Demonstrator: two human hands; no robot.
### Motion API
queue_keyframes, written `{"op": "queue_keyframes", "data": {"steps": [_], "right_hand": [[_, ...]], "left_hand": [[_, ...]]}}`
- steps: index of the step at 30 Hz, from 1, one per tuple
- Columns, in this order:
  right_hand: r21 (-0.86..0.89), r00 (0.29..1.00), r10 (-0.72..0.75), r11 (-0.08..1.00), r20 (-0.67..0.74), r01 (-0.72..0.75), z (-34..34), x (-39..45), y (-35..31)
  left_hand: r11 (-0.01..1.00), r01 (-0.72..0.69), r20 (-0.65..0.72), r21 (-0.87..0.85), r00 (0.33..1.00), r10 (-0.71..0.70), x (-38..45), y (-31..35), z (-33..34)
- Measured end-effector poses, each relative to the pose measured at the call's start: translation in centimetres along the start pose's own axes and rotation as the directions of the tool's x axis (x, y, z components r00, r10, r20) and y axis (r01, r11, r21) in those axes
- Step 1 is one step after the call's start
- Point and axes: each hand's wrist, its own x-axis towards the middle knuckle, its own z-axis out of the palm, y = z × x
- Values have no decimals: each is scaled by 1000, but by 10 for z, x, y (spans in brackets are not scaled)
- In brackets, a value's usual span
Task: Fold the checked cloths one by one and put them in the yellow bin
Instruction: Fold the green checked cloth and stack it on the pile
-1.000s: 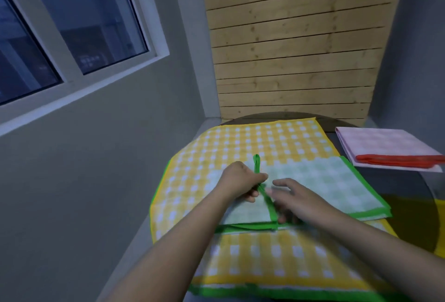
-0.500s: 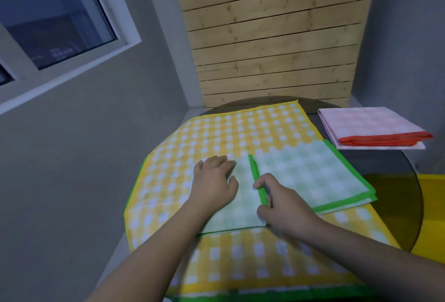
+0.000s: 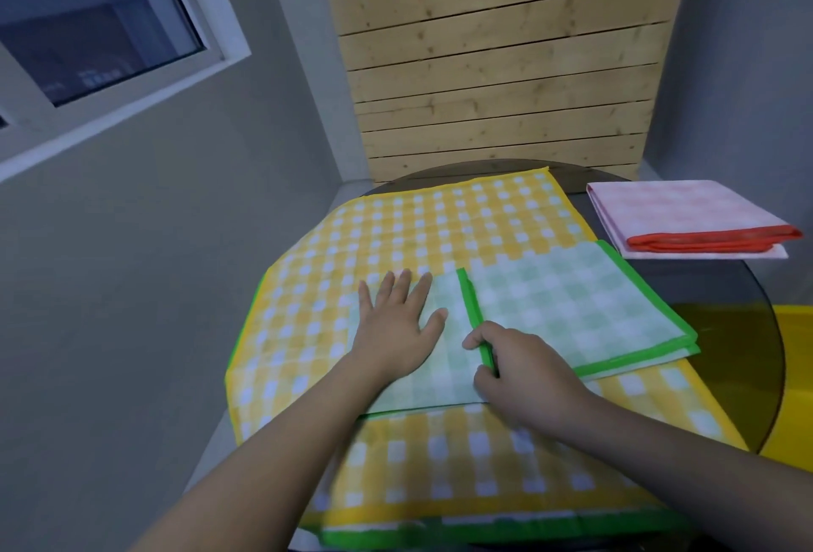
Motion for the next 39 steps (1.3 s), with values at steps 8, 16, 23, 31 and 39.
{"op": "queue_keyframes", "data": {"steps": [8, 16, 23, 31, 39], "right_hand": [[-105, 999, -39, 994, -6, 38, -4, -3, -4], [-304, 978, -152, 947, -144, 103, -21, 28, 27], [-346, 948, -261, 919, -180, 187, -22, 44, 41], [-361, 976, -207, 908, 62, 215, 6, -3, 24], [-423, 999, -19, 905, 39, 34, 1, 1, 37]], "left_hand": [[990, -34, -206, -140, 978, 4, 19, 0, -18], [985, 108, -121, -132, 985, -124, -26, -6, -25], [996, -76, -182, 54, 980, 85, -55, 21, -12], [995, -92, 53, 44, 995, 90, -55, 24, 11], [999, -22, 57, 29, 998, 20, -57, 26, 9]]}}
